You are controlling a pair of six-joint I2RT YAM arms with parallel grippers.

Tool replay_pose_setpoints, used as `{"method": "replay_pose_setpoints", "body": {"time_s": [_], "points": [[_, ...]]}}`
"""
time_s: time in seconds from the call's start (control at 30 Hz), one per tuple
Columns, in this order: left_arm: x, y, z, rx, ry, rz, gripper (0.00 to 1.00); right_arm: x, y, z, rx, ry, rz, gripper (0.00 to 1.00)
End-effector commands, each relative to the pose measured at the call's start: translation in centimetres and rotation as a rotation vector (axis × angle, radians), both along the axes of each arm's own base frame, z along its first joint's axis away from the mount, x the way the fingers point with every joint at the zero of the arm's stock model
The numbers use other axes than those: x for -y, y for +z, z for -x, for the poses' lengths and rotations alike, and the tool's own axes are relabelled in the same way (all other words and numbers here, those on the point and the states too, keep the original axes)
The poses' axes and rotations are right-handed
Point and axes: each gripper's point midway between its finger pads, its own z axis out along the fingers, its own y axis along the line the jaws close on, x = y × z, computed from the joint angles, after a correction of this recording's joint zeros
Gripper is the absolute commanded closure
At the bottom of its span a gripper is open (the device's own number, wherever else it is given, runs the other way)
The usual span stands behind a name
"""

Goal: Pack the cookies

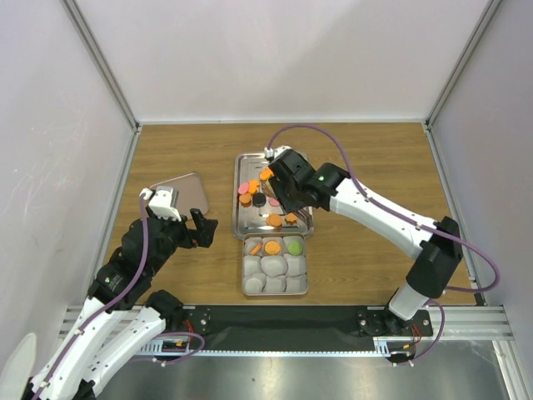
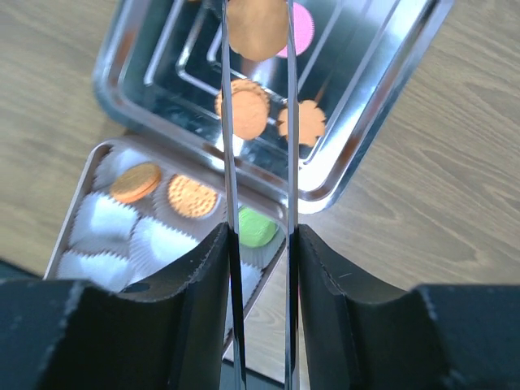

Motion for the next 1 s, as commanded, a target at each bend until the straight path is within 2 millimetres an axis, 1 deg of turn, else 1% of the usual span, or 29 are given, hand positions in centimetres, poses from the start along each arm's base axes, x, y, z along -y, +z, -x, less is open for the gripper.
{"method": "replay_pose_setpoints", "body": {"time_s": [0.0,0.03,0.07,0.1,0.13,0.17,0.2,0.27,0.3,0.37,0.43,0.47,0.5,0.57,0.6,0.77,0.83,0.97], "points": [[0.3,0.5,-0.1,0.018,-0.004,0.016,0.0,0.0,3.3,2.3,0.027,0.035,-0.081,0.62],[0.2,0.5,-0.1,0.018,-0.003,0.015,0.0,-0.4,3.3,3.4,0.016,0.062,-0.085,0.62],[0.2,0.6,-0.1,0.02,-0.003,0.017,0.0,-0.4,3.6,4.1,0.011,0.076,-0.094,0.62],[0.3,0.6,-0.1,0.019,-0.006,0.017,0.0,-0.3,4.4,4.9,0.014,0.088,-0.12,0.62],[0.3,0.6,0.0,0.02,-0.006,0.018,0.0,-0.5,4.2,6.2,-0.008,0.117,-0.133,0.62],[0.3,0.7,0.0,0.022,-0.006,0.019,0.0,-0.6,4.4,6.9,-0.014,0.132,-0.146,0.61],[0.3,0.6,0.0,0.021,-0.007,0.019,0.0,-0.4,5.2,7.8,-0.01,0.149,-0.172,0.61],[0.3,0.7,0.0,0.022,-0.009,0.02,0.0,-0.5,4.8,9.5,-0.038,0.174,-0.179,0.61],[0.3,0.7,0.0,0.022,-0.009,0.019,0.0,-0.4,5.0,10.1,-0.041,0.178,-0.189,0.61],[0.3,0.6,0.0,0.02,-0.009,0.017,0.01,-0.2,4.6,11.4,-0.06,0.185,-0.197,0.61],[0.3,0.7,0.0,0.022,-0.009,0.019,0.0,-0.5,4.5,12.6,-0.067,0.207,-0.208,0.61],[0.3,0.7,0.0,0.022,-0.009,0.02,0.0,-0.4,3.5,13.2,-0.088,0.208,-0.198,0.6],[0.3,0.7,0.0,0.023,-0.009,0.02,0.0,-0.6,3.3,13.8,-0.096,0.219,-0.203,0.6],[0.3,0.7,0.0,0.025,-0.01,0.021,0.0,-0.9,2.9,14.3,-0.109,0.225,-0.217,0.6],[0.4,0.6,-0.1,0.02,-0.01,0.018,0.0,-0.9,2.3,14.6,-0.12,0.228,-0.21,0.6],[0.4,0.5,-0.1,0.018,-0.012,0.017,0.0,-1.7,1.6,15.9,-0.135,0.256,-0.222,0.59],[0.4,0.5,-0.1,0.018,-0.01,0.017,0.0,-1.9,0.9,16.5,-0.15,0.262,-0.219,0.59],[0.4,0.5,-0.1,0.017,-0.012,0.016,0.0,-2.3,0.1,17.0,-0.165,0.268,-0.233,0.59]]}}
